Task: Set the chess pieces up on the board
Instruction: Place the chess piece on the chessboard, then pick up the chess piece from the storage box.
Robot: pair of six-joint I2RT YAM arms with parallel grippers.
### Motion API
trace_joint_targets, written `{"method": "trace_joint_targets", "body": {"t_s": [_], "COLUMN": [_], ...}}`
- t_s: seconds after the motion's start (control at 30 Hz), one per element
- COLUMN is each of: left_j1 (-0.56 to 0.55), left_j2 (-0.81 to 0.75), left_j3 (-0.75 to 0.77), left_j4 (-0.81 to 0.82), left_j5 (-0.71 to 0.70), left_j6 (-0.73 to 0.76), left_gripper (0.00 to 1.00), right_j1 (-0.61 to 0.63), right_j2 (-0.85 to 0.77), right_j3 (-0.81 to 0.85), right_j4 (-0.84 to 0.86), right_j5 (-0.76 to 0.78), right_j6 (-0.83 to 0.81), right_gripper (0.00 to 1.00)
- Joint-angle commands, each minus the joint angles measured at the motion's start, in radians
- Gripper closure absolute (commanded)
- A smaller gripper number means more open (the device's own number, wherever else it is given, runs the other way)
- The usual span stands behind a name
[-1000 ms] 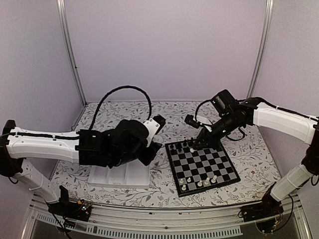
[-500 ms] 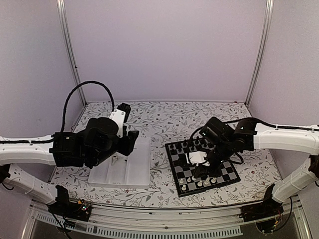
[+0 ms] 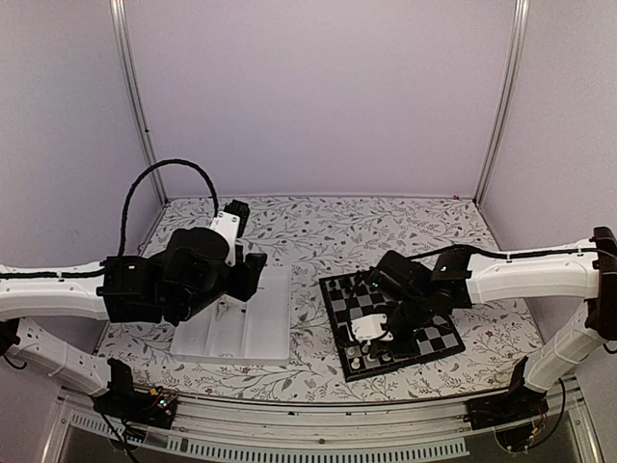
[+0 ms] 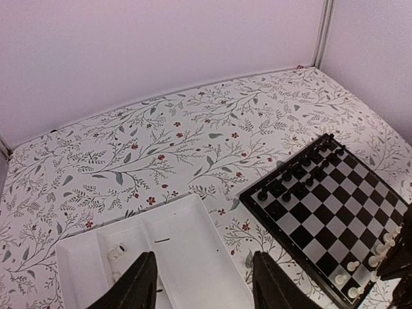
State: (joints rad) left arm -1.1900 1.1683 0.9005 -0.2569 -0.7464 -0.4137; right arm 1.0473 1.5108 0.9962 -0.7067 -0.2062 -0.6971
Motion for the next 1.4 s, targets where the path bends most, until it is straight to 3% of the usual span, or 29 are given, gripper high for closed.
{"method": "trace_joint_targets", "body": {"t_s": [0.0, 0.57, 0.73, 0.93, 1.07, 1.17, 1.37], "left_j1": [0.019, 0.024, 0.024, 0.025, 0.075, 0.173, 0.336], "left_j2": [0.007, 0.011, 0.014, 0.015, 0.025, 0.032, 0.047], "left_j3": [-0.011, -0.026, -0.025, -0.022, -0.001, -0.020, -0.060], "left_j4": [-0.006, -0.008, -0.015, -0.047, -0.234, -0.327, -0.315], "left_j5": [0.001, 0.028, 0.034, 0.031, 0.017, 0.117, 0.368], "left_j6": [-0.011, -0.032, -0.034, -0.054, -0.231, -0.310, -0.257], "left_gripper": [0.48, 0.47, 0.48, 0.47, 0.47, 0.50, 0.61], "right_j1": [0.023, 0.026, 0.025, 0.024, -0.004, -0.066, -0.287], "right_j2": [0.038, 0.088, 0.096, 0.054, -0.026, -0.097, -0.210], "right_j3": [-0.025, -0.029, -0.027, 0.016, 0.084, 0.146, 0.198], "right_j4": [0.027, 0.069, 0.078, 0.026, -0.035, -0.062, 0.049], "right_j5": [0.052, 0.088, 0.100, 0.075, 0.034, -0.023, -0.082], "right_j6": [-0.012, 0.013, 0.026, 0.034, 0.025, 0.004, 0.047], "right_gripper": [0.97, 0.90, 0.75, 0.67, 0.59, 0.47, 0.21]}}
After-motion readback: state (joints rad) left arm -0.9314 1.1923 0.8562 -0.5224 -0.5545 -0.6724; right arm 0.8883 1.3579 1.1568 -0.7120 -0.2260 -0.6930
